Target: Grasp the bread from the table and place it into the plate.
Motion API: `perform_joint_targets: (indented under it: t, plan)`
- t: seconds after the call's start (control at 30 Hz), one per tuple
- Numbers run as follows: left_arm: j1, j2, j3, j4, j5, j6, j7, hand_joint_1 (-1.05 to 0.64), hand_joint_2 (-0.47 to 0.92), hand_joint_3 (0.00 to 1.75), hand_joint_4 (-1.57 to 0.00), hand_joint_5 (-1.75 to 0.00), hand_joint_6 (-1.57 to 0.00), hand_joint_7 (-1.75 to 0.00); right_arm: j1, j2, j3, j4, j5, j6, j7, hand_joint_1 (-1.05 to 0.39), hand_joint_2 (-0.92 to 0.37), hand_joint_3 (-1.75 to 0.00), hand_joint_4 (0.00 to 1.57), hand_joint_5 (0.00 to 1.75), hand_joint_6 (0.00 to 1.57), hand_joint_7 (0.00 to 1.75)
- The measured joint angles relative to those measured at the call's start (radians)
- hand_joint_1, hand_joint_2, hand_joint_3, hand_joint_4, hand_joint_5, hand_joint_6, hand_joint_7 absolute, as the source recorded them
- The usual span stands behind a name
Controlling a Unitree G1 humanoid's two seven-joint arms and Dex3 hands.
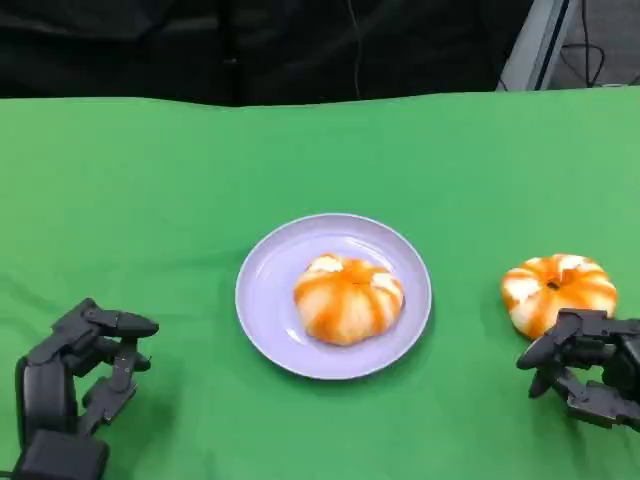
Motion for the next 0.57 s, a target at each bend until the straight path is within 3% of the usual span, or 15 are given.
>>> perform_joint_targets:
  t: [0.57]
  plan:
    - [0.001, 0.000, 0.000, -0.005, -0.003, -0.004, -0.011, -0.07, 0.88, 0.49, -0.82, -1.45, -0.85, -1.12, -0.001, 0.000, 0.000, 0.000, 0.001, 0.001, -0.001, 0.06, -0.83, -0.62, 0.88, 1.35, 0.97, 0.89]
